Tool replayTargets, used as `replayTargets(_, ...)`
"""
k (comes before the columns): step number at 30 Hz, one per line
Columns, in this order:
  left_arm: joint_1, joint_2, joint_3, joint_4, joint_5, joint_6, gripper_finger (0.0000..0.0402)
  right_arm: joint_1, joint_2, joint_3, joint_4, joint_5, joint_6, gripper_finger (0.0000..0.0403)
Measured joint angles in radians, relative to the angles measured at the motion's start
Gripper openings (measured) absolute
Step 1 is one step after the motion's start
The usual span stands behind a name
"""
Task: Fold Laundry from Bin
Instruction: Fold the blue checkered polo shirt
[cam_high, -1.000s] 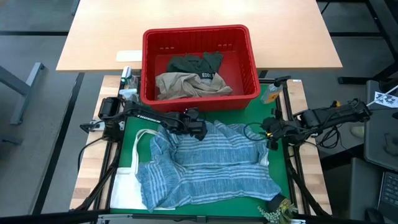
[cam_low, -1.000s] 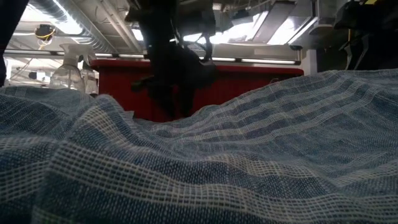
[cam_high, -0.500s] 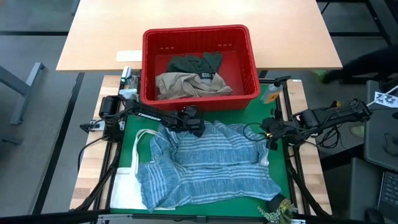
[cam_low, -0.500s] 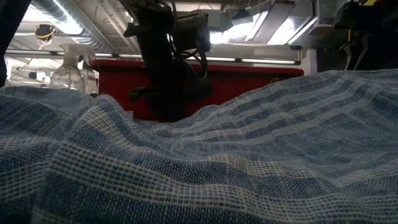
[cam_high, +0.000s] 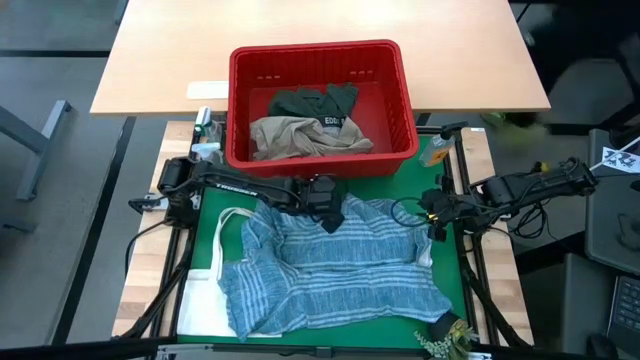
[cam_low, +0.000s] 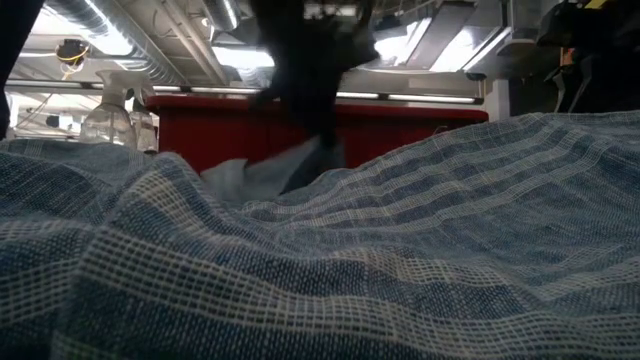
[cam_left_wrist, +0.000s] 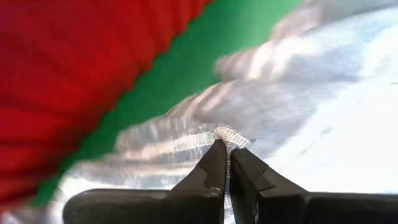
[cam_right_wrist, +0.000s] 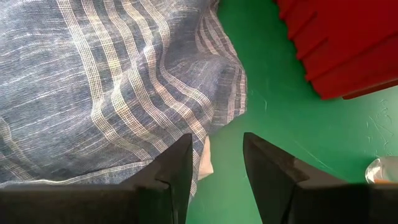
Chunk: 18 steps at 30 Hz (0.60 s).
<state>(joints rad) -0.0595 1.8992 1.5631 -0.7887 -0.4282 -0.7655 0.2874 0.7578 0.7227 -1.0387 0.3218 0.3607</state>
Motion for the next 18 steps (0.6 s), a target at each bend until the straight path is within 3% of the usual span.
replayTargets(7, -0.051, -0.002, 0.291, -0.189, -0.015, 0.137, 0.0001, 0.000, 0.000, 0.000, 0.092, 0.050, -0.001, 0.0143)
replayTargets(12, -0.089, -0.002, 0.428, -0.316, -0.038, 0.158, 0.0001, 0.000, 0.000, 0.001, 0.206, 0.074, -0.053, 0.0143)
replayTargets(18, -0.136, -0.002, 0.541, -0.465, -0.164, 0.120, 0.0000, 0.000, 0.001, 0.001, 0.363, 0.071, -0.128, 0.0143)
